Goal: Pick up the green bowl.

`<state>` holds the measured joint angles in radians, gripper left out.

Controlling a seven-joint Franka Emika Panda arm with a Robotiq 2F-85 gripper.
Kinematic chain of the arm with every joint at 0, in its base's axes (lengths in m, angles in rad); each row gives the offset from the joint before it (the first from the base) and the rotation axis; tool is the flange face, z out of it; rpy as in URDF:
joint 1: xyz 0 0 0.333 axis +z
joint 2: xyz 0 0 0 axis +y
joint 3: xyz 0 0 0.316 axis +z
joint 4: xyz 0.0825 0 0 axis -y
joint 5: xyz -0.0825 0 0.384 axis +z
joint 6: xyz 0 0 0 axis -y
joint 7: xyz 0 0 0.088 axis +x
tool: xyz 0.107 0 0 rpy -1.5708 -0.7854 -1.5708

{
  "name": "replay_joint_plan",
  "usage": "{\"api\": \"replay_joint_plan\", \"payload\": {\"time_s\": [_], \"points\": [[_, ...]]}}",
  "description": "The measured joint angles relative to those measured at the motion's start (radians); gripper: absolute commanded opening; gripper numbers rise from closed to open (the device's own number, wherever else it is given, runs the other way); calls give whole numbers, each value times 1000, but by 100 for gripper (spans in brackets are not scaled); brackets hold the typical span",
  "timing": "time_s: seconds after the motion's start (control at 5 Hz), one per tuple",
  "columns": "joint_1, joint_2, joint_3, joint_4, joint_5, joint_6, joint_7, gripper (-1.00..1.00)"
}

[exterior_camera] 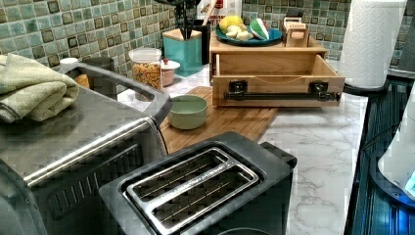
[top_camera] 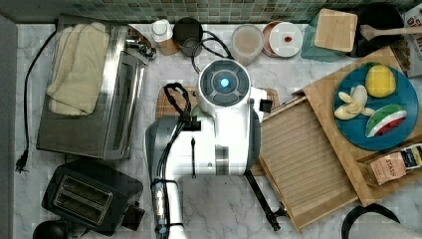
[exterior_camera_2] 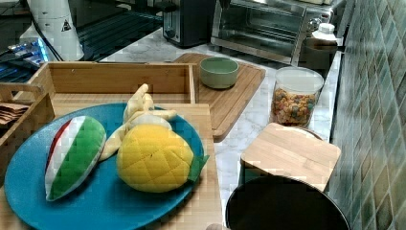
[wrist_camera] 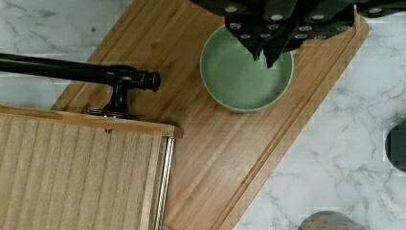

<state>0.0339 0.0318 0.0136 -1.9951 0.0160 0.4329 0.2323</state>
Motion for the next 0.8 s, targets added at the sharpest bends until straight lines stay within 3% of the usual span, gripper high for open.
{"api": "replay_joint_plan", "payload": {"time_s": [0.2, 0.4, 0.8], "points": [[6, -15, 4, -79, -1, 49, 2, 28], [7, -15, 7, -146, -11, 114, 41, 100], [7, -22, 19, -269, -8, 193, 160, 100]]}}
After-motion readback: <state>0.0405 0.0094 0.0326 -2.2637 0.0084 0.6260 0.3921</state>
